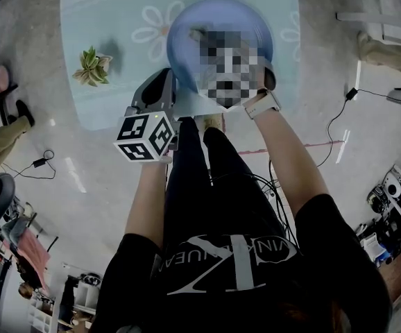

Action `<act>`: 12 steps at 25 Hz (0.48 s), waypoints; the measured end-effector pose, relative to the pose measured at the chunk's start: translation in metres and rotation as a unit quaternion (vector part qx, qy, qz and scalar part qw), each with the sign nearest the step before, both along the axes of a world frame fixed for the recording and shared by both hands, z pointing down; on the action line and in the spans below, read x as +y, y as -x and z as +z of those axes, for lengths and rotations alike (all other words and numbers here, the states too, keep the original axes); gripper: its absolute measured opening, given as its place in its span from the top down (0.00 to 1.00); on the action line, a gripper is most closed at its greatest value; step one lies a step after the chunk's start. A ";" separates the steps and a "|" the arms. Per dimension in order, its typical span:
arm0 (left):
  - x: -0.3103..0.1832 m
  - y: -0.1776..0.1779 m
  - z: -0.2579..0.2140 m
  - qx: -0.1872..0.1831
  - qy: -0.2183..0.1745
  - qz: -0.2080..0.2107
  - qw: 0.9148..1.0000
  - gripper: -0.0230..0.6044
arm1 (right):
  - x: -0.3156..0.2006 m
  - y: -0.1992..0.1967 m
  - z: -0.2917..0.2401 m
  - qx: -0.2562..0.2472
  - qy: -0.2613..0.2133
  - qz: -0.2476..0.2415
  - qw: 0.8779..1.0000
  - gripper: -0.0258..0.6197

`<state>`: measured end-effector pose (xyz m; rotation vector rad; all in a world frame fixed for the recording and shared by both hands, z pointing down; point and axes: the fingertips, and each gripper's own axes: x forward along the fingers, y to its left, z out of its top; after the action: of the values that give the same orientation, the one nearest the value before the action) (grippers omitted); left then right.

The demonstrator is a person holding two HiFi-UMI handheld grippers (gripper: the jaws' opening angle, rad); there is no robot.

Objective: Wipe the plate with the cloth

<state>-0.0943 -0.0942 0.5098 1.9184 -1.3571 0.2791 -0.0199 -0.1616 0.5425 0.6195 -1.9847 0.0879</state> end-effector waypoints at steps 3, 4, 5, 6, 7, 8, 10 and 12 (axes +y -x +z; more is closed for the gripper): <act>0.002 0.000 0.002 -0.001 -0.001 0.001 1.000 0.96 | -0.005 -0.005 0.002 0.002 -0.006 0.006 1.000 0.91; 0.004 -0.001 0.003 -0.001 -0.001 0.002 1.000 0.96 | -0.005 -0.009 0.003 0.005 -0.008 0.010 1.000 0.91; 0.006 -0.001 0.003 -0.002 -0.001 0.004 1.000 0.96 | -0.006 -0.013 0.002 0.008 -0.010 0.014 1.000 0.91; 0.007 -0.002 0.003 -0.003 -0.001 0.004 1.000 0.96 | -0.007 -0.018 0.002 0.010 -0.012 0.019 1.000 0.91; 0.008 -0.002 0.003 -0.003 0.000 0.003 1.000 0.96 | -0.007 -0.023 0.001 0.012 -0.014 0.023 1.000 0.91; 0.010 -0.002 0.004 -0.004 0.001 0.002 1.000 0.96 | -0.007 -0.028 0.001 0.015 -0.016 0.027 0.999 0.91; 0.014 -0.002 0.004 -0.004 0.002 -0.001 1.000 0.96 | -0.006 -0.038 0.001 0.021 -0.017 0.035 0.999 0.91; 0.018 -0.003 0.004 -0.005 0.003 -0.002 1.000 0.96 | -0.003 -0.048 0.002 0.024 -0.016 0.044 0.999 0.91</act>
<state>-0.0911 -0.0760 0.5142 1.9129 -1.3644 0.2902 0.0283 -0.1645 0.5441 0.7241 -1.9154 0.0935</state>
